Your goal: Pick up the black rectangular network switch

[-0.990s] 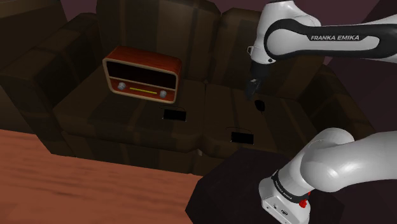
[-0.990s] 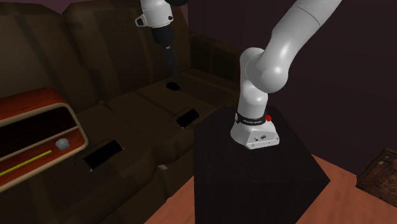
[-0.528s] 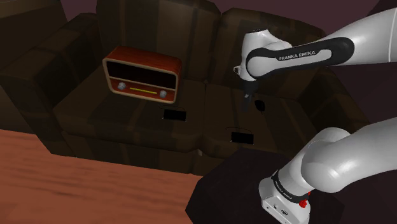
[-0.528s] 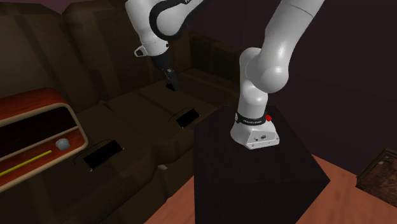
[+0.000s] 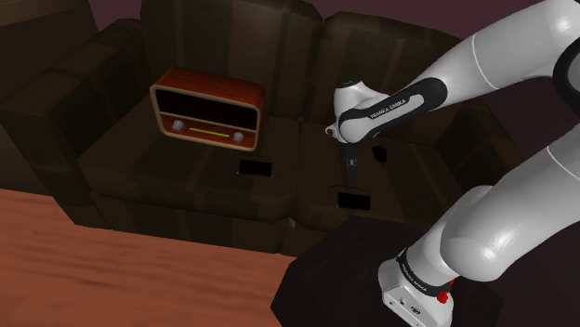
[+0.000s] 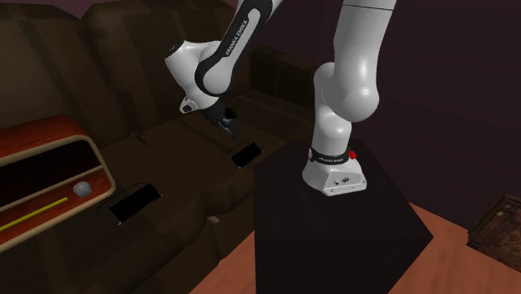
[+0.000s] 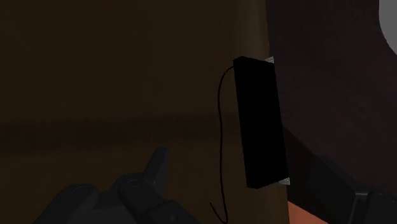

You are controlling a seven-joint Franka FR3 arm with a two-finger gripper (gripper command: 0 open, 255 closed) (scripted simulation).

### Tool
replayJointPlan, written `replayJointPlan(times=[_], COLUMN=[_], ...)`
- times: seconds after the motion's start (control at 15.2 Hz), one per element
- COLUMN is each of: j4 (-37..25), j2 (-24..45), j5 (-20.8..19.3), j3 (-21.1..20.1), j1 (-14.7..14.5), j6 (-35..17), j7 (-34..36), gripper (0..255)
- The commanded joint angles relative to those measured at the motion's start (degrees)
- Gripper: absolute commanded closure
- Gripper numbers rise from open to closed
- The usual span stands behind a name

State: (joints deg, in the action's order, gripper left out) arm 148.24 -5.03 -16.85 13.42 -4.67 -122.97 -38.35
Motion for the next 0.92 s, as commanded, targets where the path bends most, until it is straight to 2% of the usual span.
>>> replayJointPlan(times=[0.0,0.53,0.59,0.86], j4=[0.09,0.57,0.46,0.45], j2=[2.79,8.19,8.34,8.32], j5=[-0.49,-0.47,-0.43,-0.42], j3=[0.13,0.24,0.22,0.22], j1=[-0.04,0.11,0.09,0.09], j6=[-2.27,-8.1,-8.14,-8.11], j7=[-1.35,-0.67,-0.67,-0.68], gripper=[0,0,255,255])
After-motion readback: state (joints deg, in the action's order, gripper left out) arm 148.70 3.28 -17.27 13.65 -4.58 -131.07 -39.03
